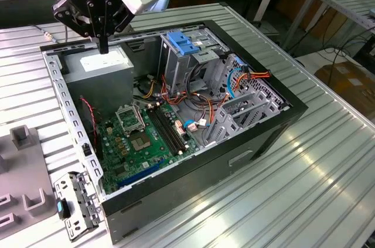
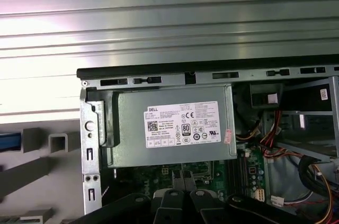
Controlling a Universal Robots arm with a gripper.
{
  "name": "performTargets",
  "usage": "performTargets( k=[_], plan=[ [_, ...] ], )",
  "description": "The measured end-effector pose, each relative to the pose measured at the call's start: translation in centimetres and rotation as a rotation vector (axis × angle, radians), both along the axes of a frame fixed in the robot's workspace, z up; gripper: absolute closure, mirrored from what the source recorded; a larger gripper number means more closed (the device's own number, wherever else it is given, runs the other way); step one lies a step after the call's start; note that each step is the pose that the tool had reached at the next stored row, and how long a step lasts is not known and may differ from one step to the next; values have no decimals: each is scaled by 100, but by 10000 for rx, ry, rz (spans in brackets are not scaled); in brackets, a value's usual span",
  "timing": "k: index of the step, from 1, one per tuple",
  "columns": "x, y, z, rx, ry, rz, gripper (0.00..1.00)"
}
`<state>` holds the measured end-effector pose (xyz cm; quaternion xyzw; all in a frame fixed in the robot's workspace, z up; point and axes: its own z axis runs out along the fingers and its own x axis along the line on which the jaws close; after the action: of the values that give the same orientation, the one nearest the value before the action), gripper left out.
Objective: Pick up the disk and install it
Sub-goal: 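Reach for the disk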
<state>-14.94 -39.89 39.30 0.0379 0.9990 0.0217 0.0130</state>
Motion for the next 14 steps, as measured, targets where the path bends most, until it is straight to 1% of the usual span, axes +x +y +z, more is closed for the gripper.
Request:
performTargets(
  k=[14],
  plan=[
    [-101,0,-2,0,-1,1,89]
  ],
)
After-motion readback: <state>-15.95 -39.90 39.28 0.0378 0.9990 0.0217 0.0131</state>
